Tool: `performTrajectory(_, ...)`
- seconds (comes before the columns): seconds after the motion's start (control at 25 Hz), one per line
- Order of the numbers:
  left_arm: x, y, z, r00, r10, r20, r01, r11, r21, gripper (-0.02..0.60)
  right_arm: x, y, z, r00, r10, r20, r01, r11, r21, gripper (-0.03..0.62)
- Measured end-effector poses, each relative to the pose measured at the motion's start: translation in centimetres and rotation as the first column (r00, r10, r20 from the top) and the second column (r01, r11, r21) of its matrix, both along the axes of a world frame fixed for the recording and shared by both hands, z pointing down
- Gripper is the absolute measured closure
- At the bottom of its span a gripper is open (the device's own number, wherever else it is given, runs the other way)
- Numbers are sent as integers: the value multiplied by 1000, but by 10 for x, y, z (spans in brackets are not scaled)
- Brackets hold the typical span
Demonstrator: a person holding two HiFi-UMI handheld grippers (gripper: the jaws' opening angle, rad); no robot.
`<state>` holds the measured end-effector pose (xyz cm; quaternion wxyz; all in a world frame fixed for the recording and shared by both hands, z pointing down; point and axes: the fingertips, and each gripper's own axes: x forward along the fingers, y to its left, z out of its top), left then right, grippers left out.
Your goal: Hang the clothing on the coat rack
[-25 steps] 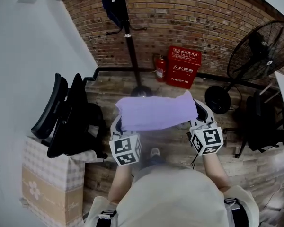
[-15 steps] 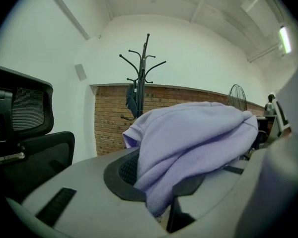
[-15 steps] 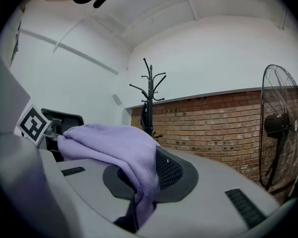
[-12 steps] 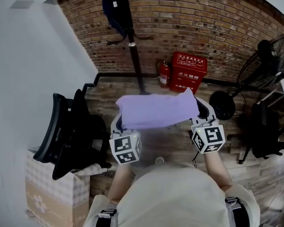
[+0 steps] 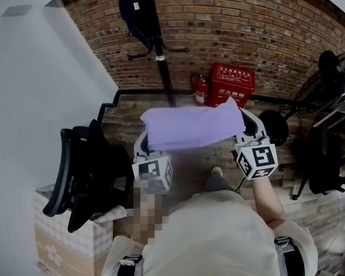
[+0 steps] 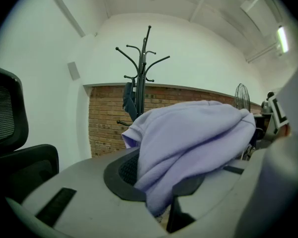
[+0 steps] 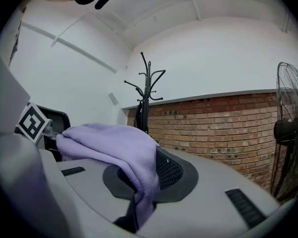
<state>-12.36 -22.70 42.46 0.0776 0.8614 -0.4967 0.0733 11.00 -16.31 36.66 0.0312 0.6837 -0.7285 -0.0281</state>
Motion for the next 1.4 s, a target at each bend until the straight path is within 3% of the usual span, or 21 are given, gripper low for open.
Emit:
performTrajectory(0.48,40,-79,-13,999,-42,25,41,999,27,514,46,-102,-23,997,-73,3,72,996,59,571)
performTrajectory(0.8,68,-140,-35,993,-103,49,101,994,44,514,75,-188,-50,985,-171,-21,172,981,84,571)
performTrajectory(1.4,80,-237,-36,949,-281,146,280,960,25,514,79,-355,-52,926,-377,-11,377,924,65,571)
